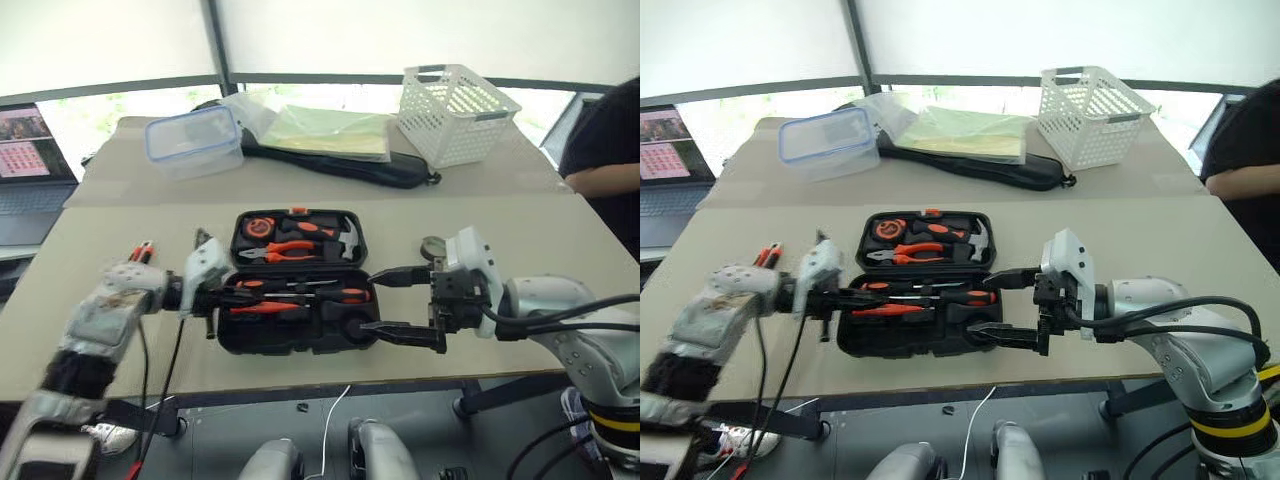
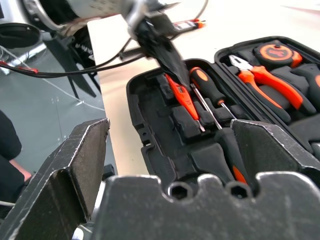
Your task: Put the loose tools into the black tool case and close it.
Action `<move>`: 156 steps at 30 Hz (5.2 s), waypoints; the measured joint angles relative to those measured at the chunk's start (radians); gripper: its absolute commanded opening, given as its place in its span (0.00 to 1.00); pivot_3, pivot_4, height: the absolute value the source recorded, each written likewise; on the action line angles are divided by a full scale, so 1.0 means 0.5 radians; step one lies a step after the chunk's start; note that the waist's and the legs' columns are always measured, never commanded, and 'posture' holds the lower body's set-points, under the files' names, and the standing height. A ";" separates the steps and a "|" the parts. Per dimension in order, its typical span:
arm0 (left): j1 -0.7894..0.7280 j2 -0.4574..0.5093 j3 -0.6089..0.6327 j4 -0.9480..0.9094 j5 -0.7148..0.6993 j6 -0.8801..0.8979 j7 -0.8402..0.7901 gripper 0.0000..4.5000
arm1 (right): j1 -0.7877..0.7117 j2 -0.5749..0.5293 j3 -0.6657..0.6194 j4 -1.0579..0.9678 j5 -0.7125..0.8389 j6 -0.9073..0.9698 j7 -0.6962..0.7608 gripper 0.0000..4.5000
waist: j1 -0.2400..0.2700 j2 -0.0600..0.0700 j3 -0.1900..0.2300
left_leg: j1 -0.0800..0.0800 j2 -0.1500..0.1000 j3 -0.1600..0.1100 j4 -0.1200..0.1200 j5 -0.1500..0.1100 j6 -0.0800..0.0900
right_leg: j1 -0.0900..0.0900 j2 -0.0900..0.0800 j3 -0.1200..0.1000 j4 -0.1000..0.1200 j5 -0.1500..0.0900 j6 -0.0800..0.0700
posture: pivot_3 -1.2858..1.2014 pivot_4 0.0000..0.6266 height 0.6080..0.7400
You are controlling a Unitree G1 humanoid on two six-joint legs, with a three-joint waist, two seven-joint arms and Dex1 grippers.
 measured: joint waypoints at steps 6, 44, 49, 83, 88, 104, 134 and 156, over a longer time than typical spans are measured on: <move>0.752 0.111 0.863 -0.275 -0.123 0.251 0.211 0.56 | -0.221 0.062 0.077 0.232 -0.018 -0.039 0.118 1.00 | -0.006 0.001 0.001 | 0.007 0.000 0.002 -0.009 -0.001 -0.001 | 0.000 0.001 0.001 -0.003 -0.002 -0.003 | 0.52 0.24 1.00; -0.481 0.231 0.192 1.369 0.381 0.505 0.800 0.36 | -0.279 0.190 0.209 0.160 -0.159 -0.135 0.166 1.00 | -0.004 -0.005 -0.002 | 0.013 -0.003 0.003 -0.021 0.003 -0.008 | -0.002 -0.001 -0.003 0.002 -0.001 -0.007 | 0.52 0.24 1.00; -0.349 0.232 0.280 0.928 0.145 0.545 0.553 0.36 | -0.261 0.154 0.180 0.151 -0.155 -0.133 0.157 1.00 | 0.011 -0.009 0.000 | 0.001 -0.003 -0.003 -0.013 0.003 -0.008 | -0.005 -0.001 -0.006 0.002 -0.001 -0.007 | 0.52 0.24 1.00; -0.675 0.051 -1.002 -0.128 0.359 0.095 -0.392 0.59 | 0.245 -0.090 -0.090 -0.156 -0.001 -0.069 -0.001 1.00 | 0.049 -0.008 0.001 | -0.001 0.000 -0.002 0.001 0.002 -0.004 | 0.000 -0.002 0.001 0.000 0.001 -0.010 | 0.52 0.24 1.00; -0.699 0.009 -0.990 -0.069 0.375 0.086 -0.421 0.94 | 0.244 -0.094 -0.089 -0.157 0.000 -0.069 -0.006 1.00 | 0.054 -0.007 0.000 | 0.000 -0.001 -0.002 0.002 0.001 -0.004 | 0.002 -0.003 0.001 0.000 0.001 -0.010 | 0.52 0.24 1.00; -0.675 0.121 -0.729 -0.199 0.133 0.223 -0.506 0.26 | 0.237 -0.093 -0.061 -0.145 -0.002 -0.070 0.002 1.00 | 0.050 -0.008 0.001 | -0.002 0.000 -0.003 0.004 0.001 -0.003 | 0.001 -0.002 0.001 -0.001 0.001 -0.009 | 0.52 0.24 1.00; -0.489 0.092 -0.411 -0.249 -0.058 0.156 -0.488 0.46 | 0.479 -0.190 -0.343 -0.028 0.001 -0.063 -0.076 1.00 | 0.050 -0.008 0.001 | 0.000 0.000 -0.002 0.003 -0.001 0.000 | 0.002 -0.001 -0.003 -0.001 0.000 -0.008 | 0.52 0.24 1.00; -0.618 -0.025 0.086 -0.518 -0.747 0.668 0.024 0.99 | -0.854 0.118 0.375 2.270 -1.243 -0.868 0.059 1.00 | 0.000 -0.006 0.003 | 0.001 0.001 0.000 0.001 0.002 -0.007 | 0.000 -0.004 0.003 -0.001 0.001 -0.011 | 0.52 0.24 1.00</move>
